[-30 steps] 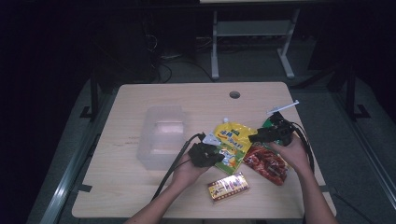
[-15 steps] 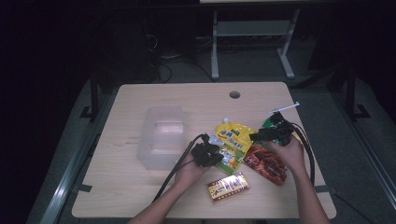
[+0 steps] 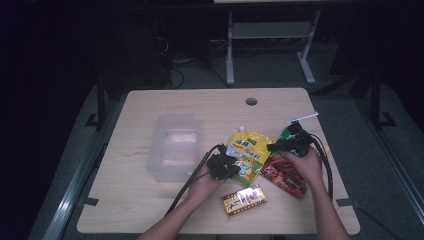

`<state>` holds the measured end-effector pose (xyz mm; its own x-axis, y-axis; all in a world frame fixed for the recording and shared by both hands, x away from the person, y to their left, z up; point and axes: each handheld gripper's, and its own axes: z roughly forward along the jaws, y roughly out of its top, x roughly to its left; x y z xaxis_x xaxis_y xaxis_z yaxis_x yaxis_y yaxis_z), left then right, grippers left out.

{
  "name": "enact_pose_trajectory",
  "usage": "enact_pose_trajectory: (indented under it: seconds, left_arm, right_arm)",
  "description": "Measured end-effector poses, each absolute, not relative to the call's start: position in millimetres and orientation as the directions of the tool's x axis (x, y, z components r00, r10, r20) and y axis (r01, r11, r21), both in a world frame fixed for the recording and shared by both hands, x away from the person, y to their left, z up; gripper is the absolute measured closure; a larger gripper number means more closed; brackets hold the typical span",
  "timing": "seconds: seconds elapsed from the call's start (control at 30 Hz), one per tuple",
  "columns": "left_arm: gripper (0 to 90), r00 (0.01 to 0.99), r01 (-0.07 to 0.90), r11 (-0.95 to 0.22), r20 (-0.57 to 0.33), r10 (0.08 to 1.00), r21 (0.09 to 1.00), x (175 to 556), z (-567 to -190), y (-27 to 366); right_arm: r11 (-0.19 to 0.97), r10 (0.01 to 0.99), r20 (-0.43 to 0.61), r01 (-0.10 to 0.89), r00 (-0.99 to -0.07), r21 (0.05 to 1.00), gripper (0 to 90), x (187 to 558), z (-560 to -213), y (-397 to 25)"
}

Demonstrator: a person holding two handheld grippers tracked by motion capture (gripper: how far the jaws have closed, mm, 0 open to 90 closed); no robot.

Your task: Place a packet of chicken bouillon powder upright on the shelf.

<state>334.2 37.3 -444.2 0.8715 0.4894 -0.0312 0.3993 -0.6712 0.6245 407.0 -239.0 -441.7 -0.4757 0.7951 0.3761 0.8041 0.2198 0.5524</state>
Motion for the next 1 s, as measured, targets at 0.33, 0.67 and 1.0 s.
enact_pose_trajectory:
  seconds: [0.33,0.67,1.0]
  left_arm:
    - [89.0,0.873,0.393,-0.679,-0.021,0.487,0.620,333,-445,36]
    - [89.3,0.879,0.389,-0.691,-0.022,0.476,0.609,335,-445,35]
    - [89.5,0.883,0.387,-0.697,-0.025,0.469,0.604,336,-446,36]
  right_arm:
    - [0.209,0.802,0.385,0.818,-0.456,0.536,43.9,411,-449,-233]
    - [0.172,0.816,0.395,0.831,-0.421,0.529,45.6,417,-446,-235]
    - [0.160,0.850,0.374,0.857,-0.372,0.490,46.3,425,-441,-229]
